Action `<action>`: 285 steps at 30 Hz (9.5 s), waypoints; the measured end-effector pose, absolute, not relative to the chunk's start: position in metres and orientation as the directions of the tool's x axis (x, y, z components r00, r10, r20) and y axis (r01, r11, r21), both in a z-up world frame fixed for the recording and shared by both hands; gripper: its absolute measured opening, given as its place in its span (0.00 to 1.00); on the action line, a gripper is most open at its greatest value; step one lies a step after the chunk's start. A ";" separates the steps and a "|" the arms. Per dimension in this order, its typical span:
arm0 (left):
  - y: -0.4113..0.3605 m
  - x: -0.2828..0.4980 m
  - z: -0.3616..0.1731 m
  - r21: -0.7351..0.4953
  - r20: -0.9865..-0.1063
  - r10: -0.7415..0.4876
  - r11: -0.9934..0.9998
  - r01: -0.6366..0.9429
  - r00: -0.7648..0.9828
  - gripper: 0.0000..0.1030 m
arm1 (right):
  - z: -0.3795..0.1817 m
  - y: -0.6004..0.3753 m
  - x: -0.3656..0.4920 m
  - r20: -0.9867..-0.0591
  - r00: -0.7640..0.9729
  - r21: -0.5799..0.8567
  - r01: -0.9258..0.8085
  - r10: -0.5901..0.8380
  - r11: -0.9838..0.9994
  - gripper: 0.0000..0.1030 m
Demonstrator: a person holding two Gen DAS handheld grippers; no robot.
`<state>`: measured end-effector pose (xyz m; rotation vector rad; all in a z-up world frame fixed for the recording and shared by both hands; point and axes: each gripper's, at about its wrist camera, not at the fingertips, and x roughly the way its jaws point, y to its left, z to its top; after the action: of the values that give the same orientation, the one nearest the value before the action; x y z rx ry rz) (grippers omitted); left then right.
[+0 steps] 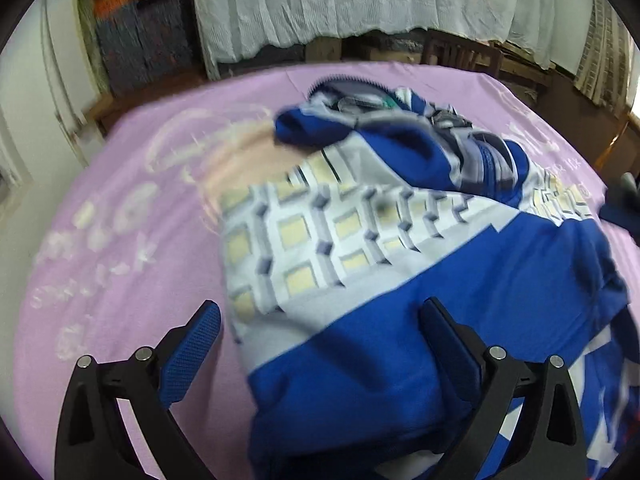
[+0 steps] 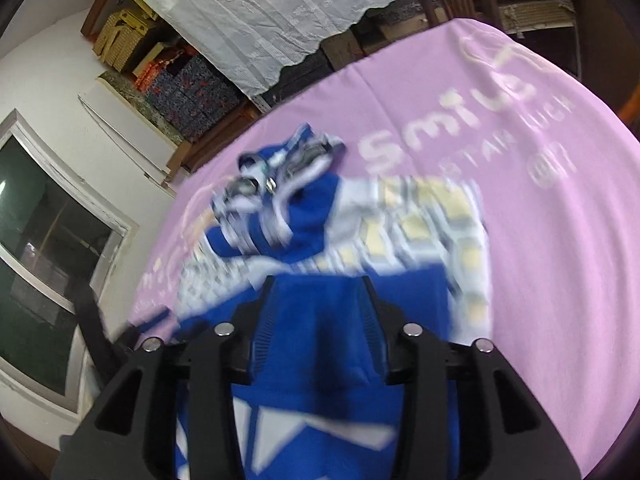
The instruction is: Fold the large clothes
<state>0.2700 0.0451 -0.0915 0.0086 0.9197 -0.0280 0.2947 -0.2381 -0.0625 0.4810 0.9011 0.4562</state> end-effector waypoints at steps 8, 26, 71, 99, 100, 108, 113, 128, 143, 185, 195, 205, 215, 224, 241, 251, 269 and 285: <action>0.051 0.272 -0.098 -0.056 -0.804 -0.056 0.998 0.018 0.592 0.97 | -0.045 -0.176 0.387 -0.688 0.504 0.494 -0.202 0.522 0.846 0.73; 0.051 0.274 -0.098 -0.056 -0.805 -0.041 0.998 -0.006 0.592 0.97 | -0.094 -0.109 0.565 -0.809 0.454 0.394 -0.051 0.373 0.918 0.52; 0.106 0.237 -0.055 -0.381 -0.667 -0.257 0.924 -0.023 0.699 0.97 | -0.097 -0.209 0.202 -0.741 0.550 0.292 -0.252 0.385 0.923 0.07; -0.009 0.262 0.083 -0.414 -0.534 -0.481 0.866 0.281 0.695 0.10 | -0.001 -0.274 0.237 -0.550 0.729 0.334 -0.255 0.407 0.907 0.03; -0.003 0.258 0.085 -0.441 -0.511 -0.504 0.849 0.291 0.696 0.10 | 0.009 -0.281 0.238 -0.530 0.749 0.329 -0.250 0.397 0.911 0.03; 0.044 0.238 0.010 -0.470 -0.609 -0.433 0.872 0.137 0.665 0.07 | -0.023 -0.273 0.214 -0.587 0.626 0.372 -0.355 0.514 0.858 0.49; 0.013 0.219 0.037 -0.346 -0.575 -0.375 0.917 0.199 0.727 0.89 | -0.040 -0.230 0.192 -0.623 0.612 0.264 -0.421 0.487 0.868 0.49; -0.021 0.296 0.038 -0.412 -0.678 -0.447 0.889 0.202 0.584 0.07 | -0.050 -0.223 0.176 -0.627 0.596 0.276 -0.431 0.501 0.859 0.49; -0.025 0.293 0.075 -0.450 -0.622 -0.479 0.866 0.218 0.619 0.07 | -0.036 -0.148 0.202 -0.536 0.474 0.529 -0.456 0.699 0.715 0.72; -0.041 0.278 -0.084 -0.077 -0.733 -0.221 0.967 0.245 0.643 0.42 | -0.095 -0.184 0.333 -0.721 0.529 0.402 -0.206 0.447 0.892 0.00; -0.013 0.256 -0.053 -0.154 -0.674 -0.275 0.960 0.233 0.685 0.57 | -0.066 -0.212 0.304 -0.603 0.632 0.449 -0.235 0.487 0.862 0.05; -0.007 0.228 -0.071 -0.065 -0.734 -0.224 0.963 0.261 0.641 0.63 | -0.063 -0.188 0.242 -0.620 0.550 0.395 -0.397 0.559 0.829 0.06; -0.015 0.229 -0.089 0.032 -0.733 -0.155 0.965 0.260 0.662 0.74 | -0.104 -0.184 0.254 -0.719 0.438 0.418 -0.348 0.540 0.839 0.03; 0.018 0.193 -0.053 -0.251 -0.661 -0.398 0.916 0.313 0.636 0.74 | -0.069 -0.218 0.220 -0.599 0.516 0.489 -0.370 0.613 0.790 0.12; 0.003 0.142 -0.090 -0.209 -0.797 -0.378 0.905 0.371 0.471 0.79 | -0.100 -0.244 0.159 -0.689 0.330 0.568 -0.307 0.645 0.764 0.50; 0.079 0.137 -0.073 -0.327 -0.750 -0.400 0.916 0.231 0.526 0.79 | -0.079 -0.319 0.142 -0.630 0.476 0.592 -0.217 0.614 0.776 0.51; 0.087 0.109 -0.088 -0.415 -0.747 -0.475 0.880 0.232 0.465 0.77 | -0.098 -0.306 0.117 -0.641 0.388 0.615 -0.257 0.662 0.746 0.49; 0.050 0.016 -0.099 -0.529 -0.664 -0.636 0.771 0.354 0.393 0.77 | -0.095 -0.310 0.018 -0.614 0.368 0.623 -0.317 0.698 0.715 0.50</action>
<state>0.0162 0.0498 -0.0991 -0.3253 0.9812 -0.6422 0.0181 -0.3101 -0.0949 0.4402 0.9960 0.6796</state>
